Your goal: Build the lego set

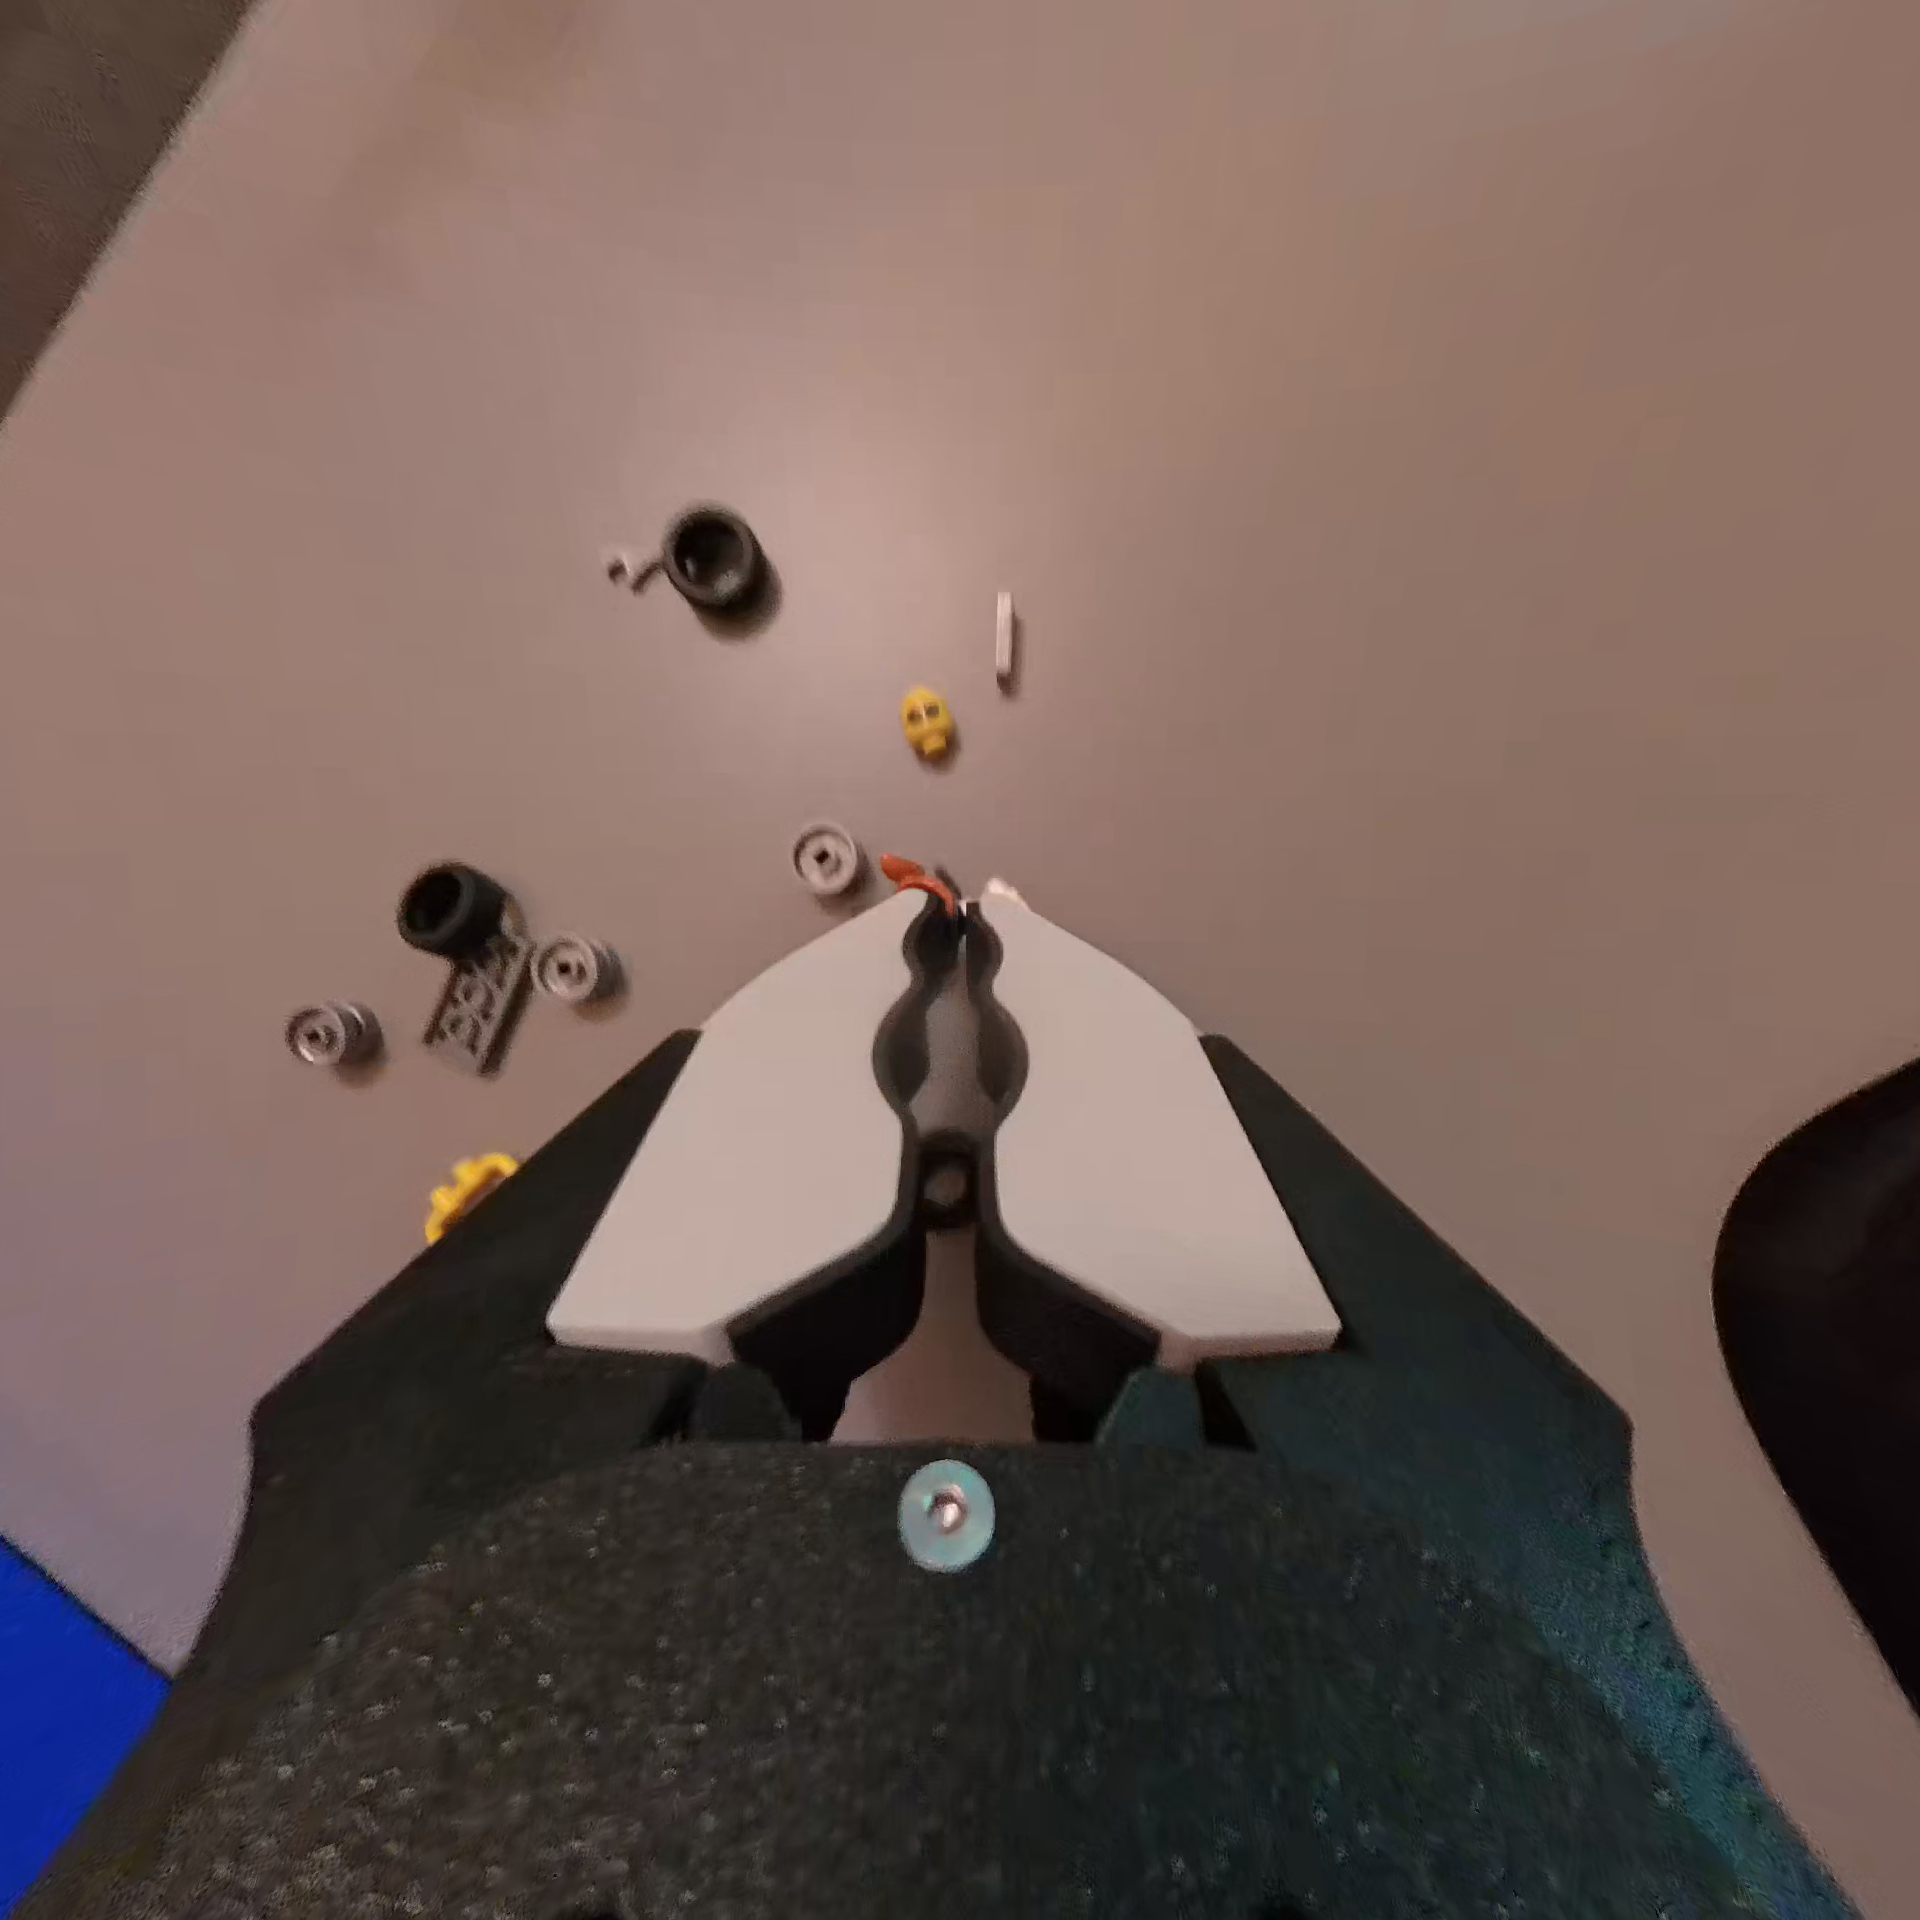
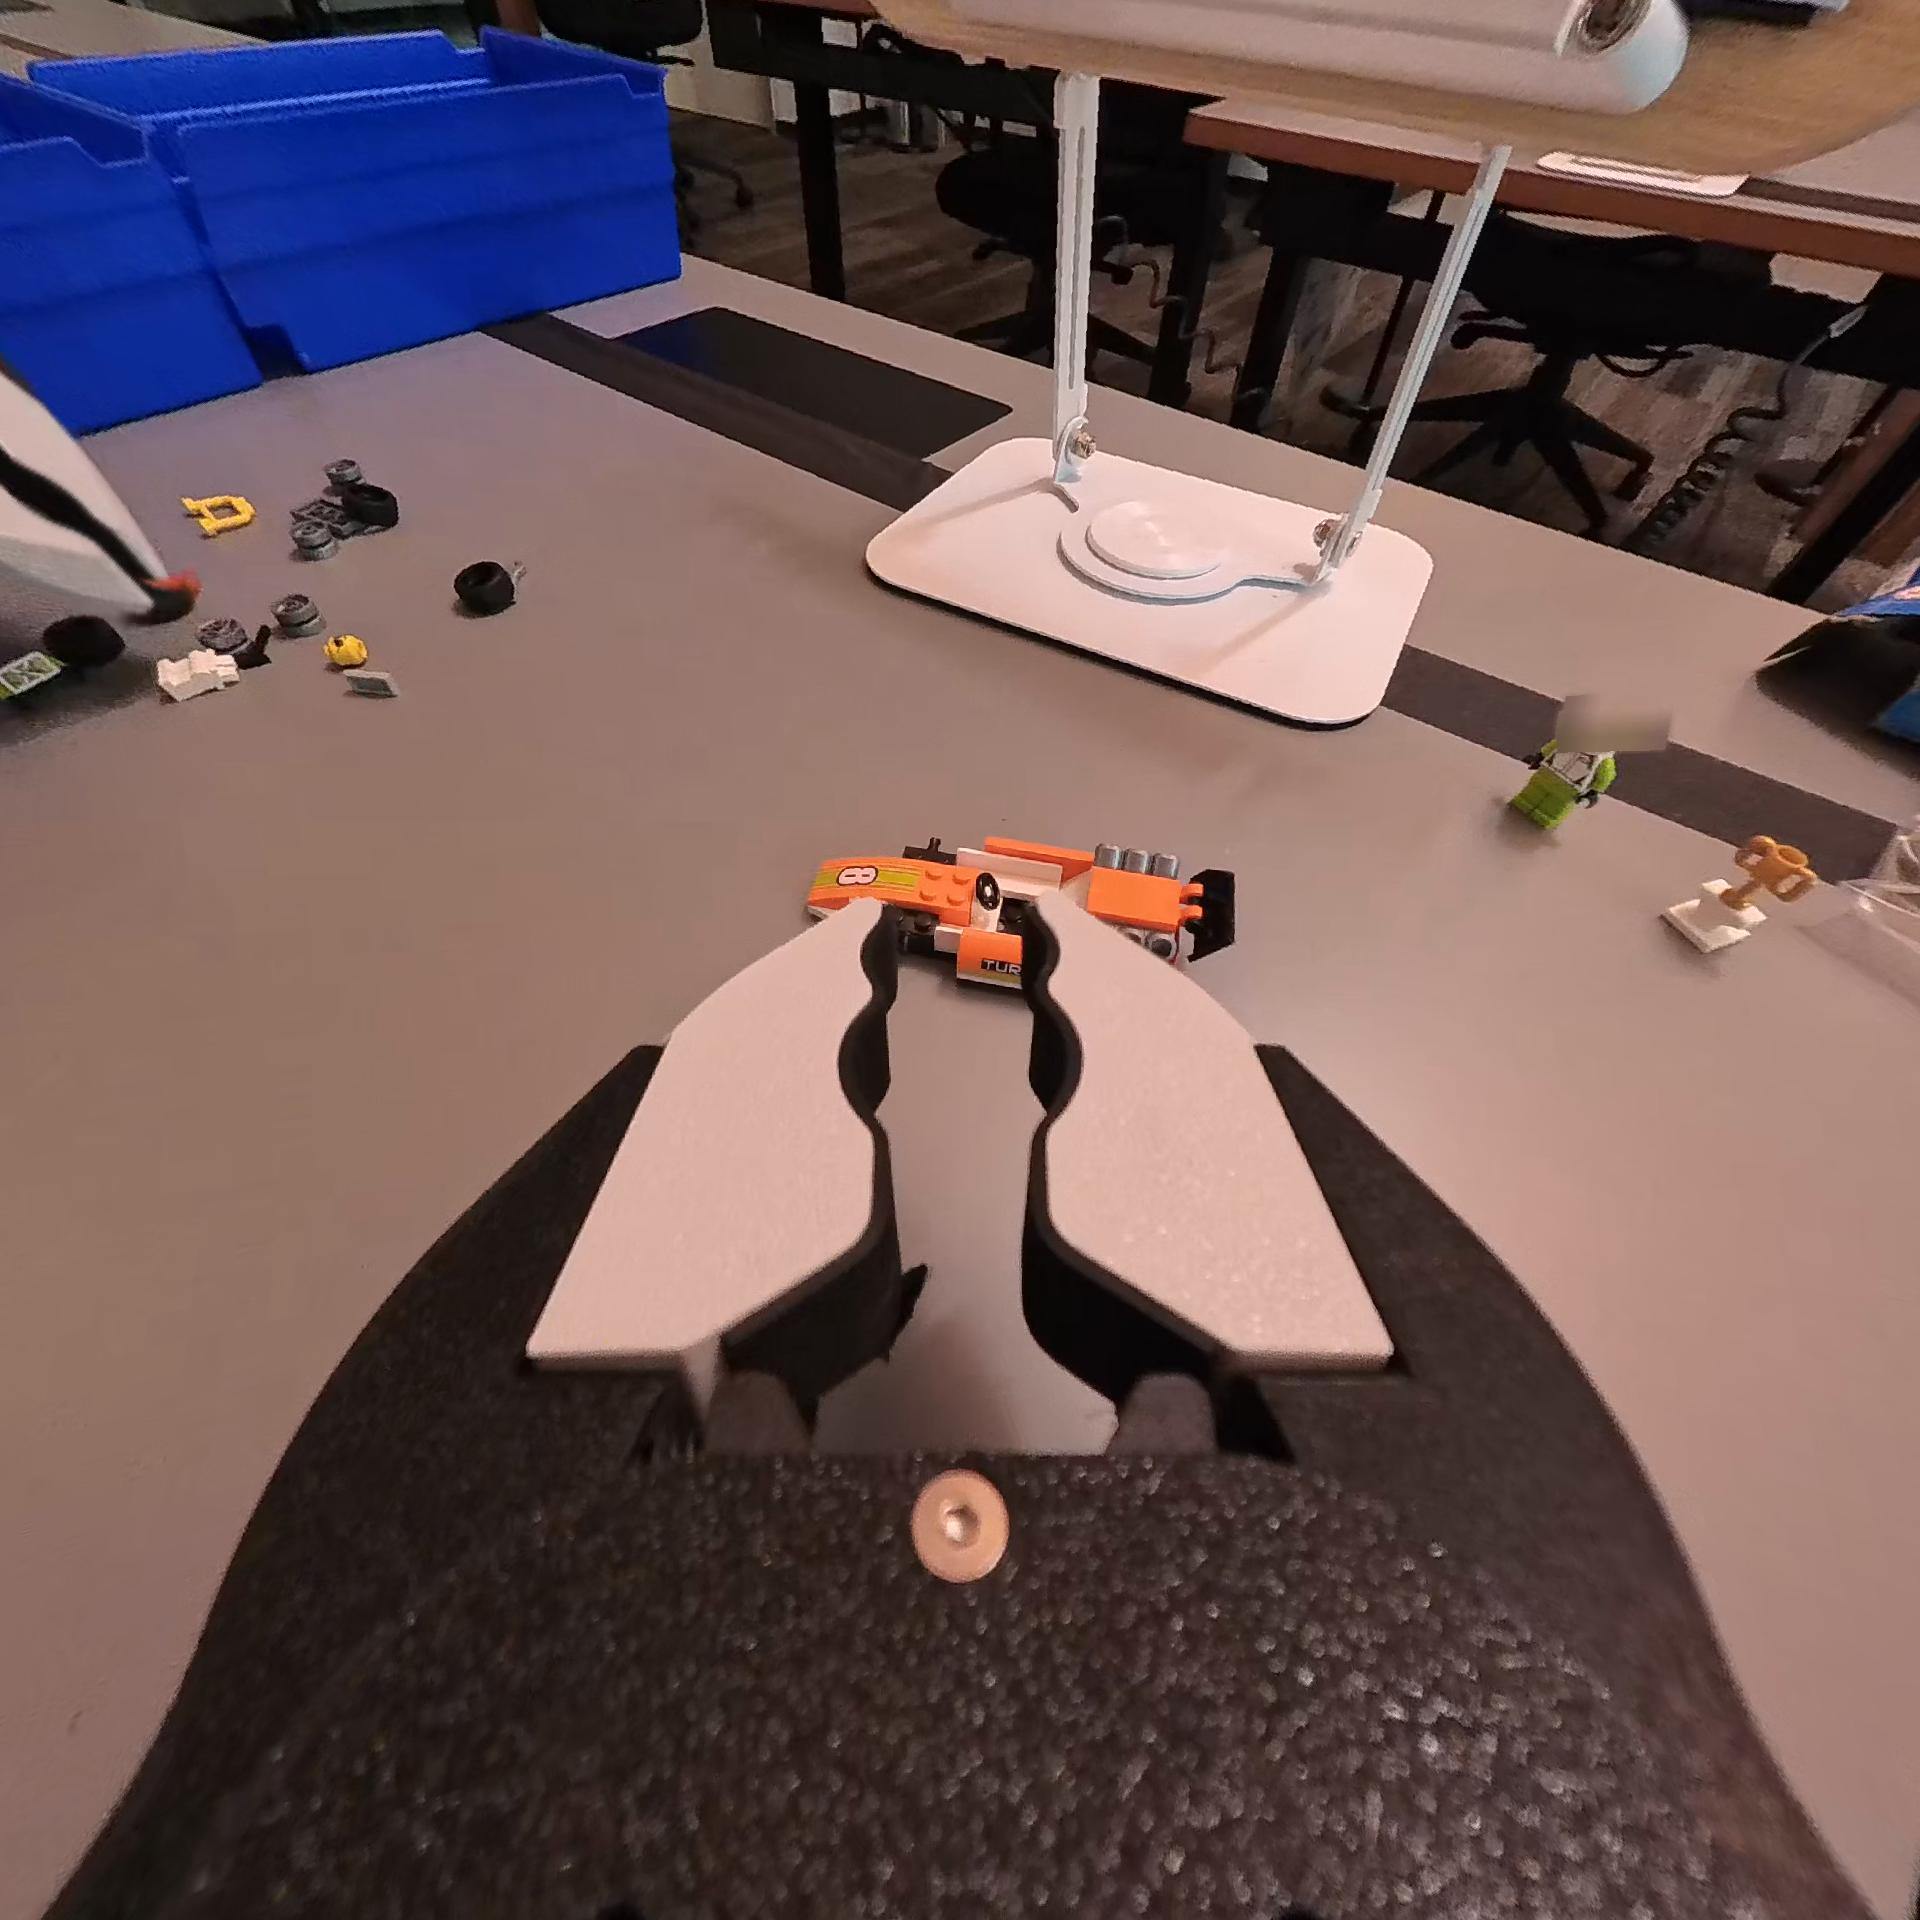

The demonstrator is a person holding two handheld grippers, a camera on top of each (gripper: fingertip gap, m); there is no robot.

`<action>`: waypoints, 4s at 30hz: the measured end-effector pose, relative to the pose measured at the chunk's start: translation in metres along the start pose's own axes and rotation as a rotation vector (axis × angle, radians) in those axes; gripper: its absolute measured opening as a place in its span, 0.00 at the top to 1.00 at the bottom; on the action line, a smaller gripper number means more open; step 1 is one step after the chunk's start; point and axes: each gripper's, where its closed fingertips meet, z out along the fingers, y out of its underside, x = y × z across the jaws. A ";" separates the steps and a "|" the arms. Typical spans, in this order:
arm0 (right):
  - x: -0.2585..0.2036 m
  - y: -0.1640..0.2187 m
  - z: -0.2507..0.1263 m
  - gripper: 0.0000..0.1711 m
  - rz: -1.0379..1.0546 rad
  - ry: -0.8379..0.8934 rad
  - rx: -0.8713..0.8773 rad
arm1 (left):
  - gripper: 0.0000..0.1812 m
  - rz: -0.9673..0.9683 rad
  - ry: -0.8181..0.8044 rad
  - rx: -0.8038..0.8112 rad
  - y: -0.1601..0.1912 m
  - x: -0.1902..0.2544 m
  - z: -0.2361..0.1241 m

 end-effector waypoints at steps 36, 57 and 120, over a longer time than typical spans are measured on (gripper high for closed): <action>-0.001 0.013 0.006 0.87 -0.010 -0.005 -0.046 | 0.90 -0.073 -0.122 -0.073 0.039 -0.098 -0.015; -0.002 0.026 0.013 0.87 -0.028 -0.023 -0.078 | 0.91 0.089 0.168 -0.254 0.045 -0.107 0.018; -0.132 -0.004 0.112 0.73 -0.528 -0.727 -0.439 | 0.96 0.394 -0.096 0.000 -0.032 0.006 0.054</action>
